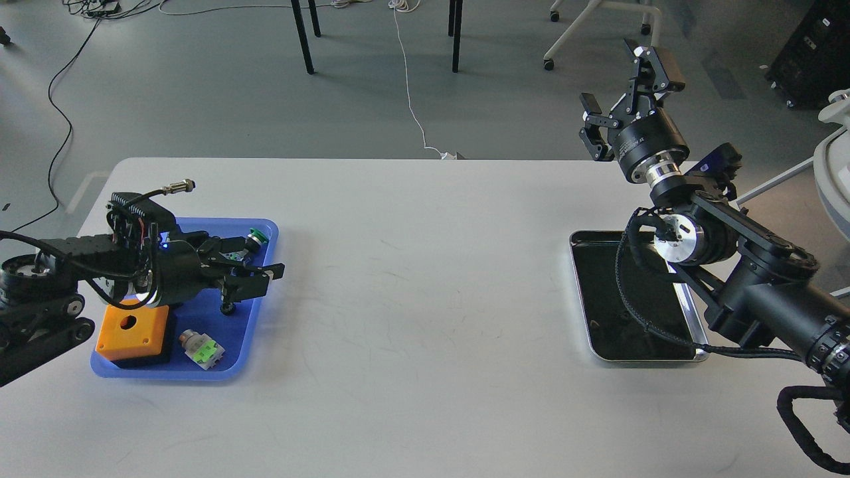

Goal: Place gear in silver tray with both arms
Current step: 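Lower the left gripper into the blue tray onto another black gear, then close the left gripper on the second black gear, then lift the gear and carry it with the left gripper toward the table center, then release the second gear onto the table between the trays, then withdraw the left arm and bring the right gripper toward the gear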

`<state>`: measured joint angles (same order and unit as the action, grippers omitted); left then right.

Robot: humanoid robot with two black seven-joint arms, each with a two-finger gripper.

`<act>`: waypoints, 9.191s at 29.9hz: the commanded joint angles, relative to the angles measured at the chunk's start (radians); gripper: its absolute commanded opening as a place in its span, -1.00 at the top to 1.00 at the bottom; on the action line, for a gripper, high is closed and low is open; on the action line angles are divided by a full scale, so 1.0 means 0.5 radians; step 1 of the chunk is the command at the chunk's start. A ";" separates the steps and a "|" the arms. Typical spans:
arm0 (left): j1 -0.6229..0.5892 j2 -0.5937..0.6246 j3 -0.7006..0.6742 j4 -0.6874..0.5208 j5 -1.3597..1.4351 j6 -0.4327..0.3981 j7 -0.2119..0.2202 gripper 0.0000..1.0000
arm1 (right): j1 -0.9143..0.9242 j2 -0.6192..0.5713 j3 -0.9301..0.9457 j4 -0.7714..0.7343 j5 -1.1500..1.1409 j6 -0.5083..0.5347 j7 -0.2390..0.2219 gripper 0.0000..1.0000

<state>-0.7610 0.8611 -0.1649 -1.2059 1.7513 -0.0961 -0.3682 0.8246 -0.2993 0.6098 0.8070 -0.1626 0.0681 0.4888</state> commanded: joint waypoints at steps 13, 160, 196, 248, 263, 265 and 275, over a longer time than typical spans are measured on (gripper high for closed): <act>0.000 0.011 0.106 0.141 0.305 0.005 -0.012 -0.76 | -0.005 -0.009 0.004 0.000 0.000 0.054 0.000 -0.95; -0.656 -0.055 0.106 -0.193 0.415 -0.081 -0.126 0.64 | 0.005 -0.088 0.017 0.015 0.000 0.054 0.000 -0.95; -0.632 -1.722 0.505 0.749 0.443 -0.262 0.064 0.64 | -0.250 -0.610 0.026 0.184 -0.003 0.122 0.000 -0.96; -0.709 -0.974 -0.584 0.783 -2.741 -0.648 -0.153 -0.96 | 0.354 -0.598 -0.409 0.175 -0.012 0.125 0.000 -0.96; -0.576 -0.783 -0.701 1.031 -3.736 -0.725 0.135 -0.96 | 1.244 -0.175 -1.765 0.070 -0.309 0.128 0.000 -0.97; -0.567 -0.777 -0.701 1.031 -3.748 -0.722 0.135 -0.96 | 1.302 -0.086 -1.946 0.034 -0.505 0.128 0.000 -0.97; -0.353 -0.750 -0.894 0.994 -3.865 -0.716 0.141 -0.96 | 1.529 0.301 -2.609 0.052 -0.858 0.128 0.000 -0.97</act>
<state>-0.9556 0.4824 -0.5954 -0.7053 -0.1771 -0.4525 -0.3012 1.5732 -0.2055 -0.6089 0.8160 -0.5427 0.1321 0.4888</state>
